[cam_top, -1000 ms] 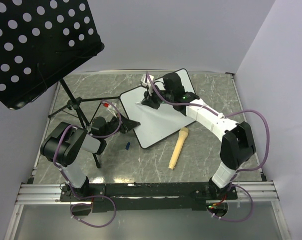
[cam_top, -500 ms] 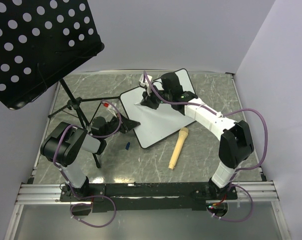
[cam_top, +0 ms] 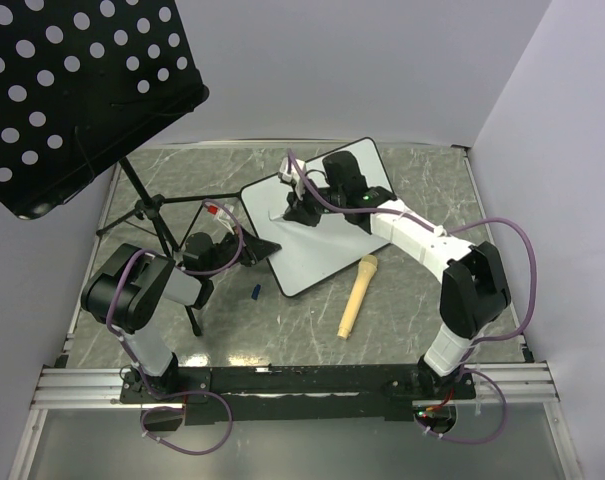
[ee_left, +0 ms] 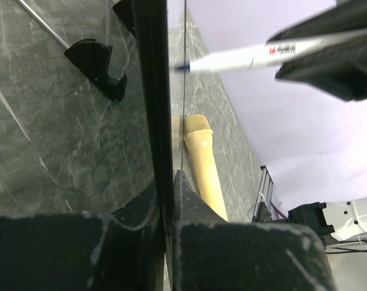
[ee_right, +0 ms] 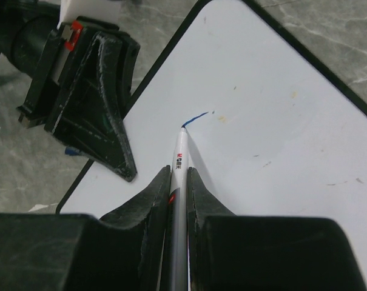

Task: Write a sentence on the whiteboard

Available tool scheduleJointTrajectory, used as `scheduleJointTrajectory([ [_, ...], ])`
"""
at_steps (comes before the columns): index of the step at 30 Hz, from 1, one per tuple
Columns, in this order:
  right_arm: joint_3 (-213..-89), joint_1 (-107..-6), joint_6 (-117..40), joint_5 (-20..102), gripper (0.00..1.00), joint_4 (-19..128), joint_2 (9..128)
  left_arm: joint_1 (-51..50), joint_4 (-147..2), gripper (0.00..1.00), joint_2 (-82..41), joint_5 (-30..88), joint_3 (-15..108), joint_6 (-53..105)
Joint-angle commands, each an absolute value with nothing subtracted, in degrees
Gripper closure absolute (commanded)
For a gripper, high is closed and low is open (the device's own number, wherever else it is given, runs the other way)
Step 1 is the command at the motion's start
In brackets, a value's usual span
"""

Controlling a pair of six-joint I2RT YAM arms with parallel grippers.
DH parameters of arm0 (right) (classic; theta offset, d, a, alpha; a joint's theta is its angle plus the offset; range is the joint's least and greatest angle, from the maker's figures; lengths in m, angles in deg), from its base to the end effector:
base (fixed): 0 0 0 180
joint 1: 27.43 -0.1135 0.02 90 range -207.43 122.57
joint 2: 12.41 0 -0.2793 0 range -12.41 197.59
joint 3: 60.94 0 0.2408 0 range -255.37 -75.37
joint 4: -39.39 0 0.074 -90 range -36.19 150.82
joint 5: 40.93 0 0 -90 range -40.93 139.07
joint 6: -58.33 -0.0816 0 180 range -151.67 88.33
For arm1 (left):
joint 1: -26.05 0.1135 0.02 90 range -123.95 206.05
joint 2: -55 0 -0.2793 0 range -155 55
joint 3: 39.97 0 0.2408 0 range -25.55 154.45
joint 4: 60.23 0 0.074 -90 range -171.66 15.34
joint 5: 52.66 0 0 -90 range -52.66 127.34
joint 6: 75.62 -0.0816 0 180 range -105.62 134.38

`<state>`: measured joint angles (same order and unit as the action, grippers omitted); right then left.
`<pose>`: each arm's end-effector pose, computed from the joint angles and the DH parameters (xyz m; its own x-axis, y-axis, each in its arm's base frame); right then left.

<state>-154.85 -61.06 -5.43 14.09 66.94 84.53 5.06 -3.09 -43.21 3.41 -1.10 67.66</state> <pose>0.3200 0.2691 0.3064 0.0024 -0.4335 -0.9012 -0.9629 0.2422 -0.1190 0.2864 -0.1587 0.1774 -0.6771 -0.4526 -0.5803 0.4603 0.3547 -0.8138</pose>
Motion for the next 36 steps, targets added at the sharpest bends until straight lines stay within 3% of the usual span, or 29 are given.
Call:
scheduleJointTrajectory([
  [1,-152.8,-61.6,-4.0,12.8,1.00,68.0,80.8,4.3,4.0,0.99,-41.0,1.7,1.1,63.7],
  [23,-149.2,-60.5,-5.1,20.1,1.00,66.9,76.9,4.3,2.9,0.99,-39.8,1.3,0.6,62.6],
  [36,-153.1,-59.7,-5.9,16.8,1.00,67.4,77.6,4.3,4.0,0.99,-40.9,0.9,0.6,63.1],
])
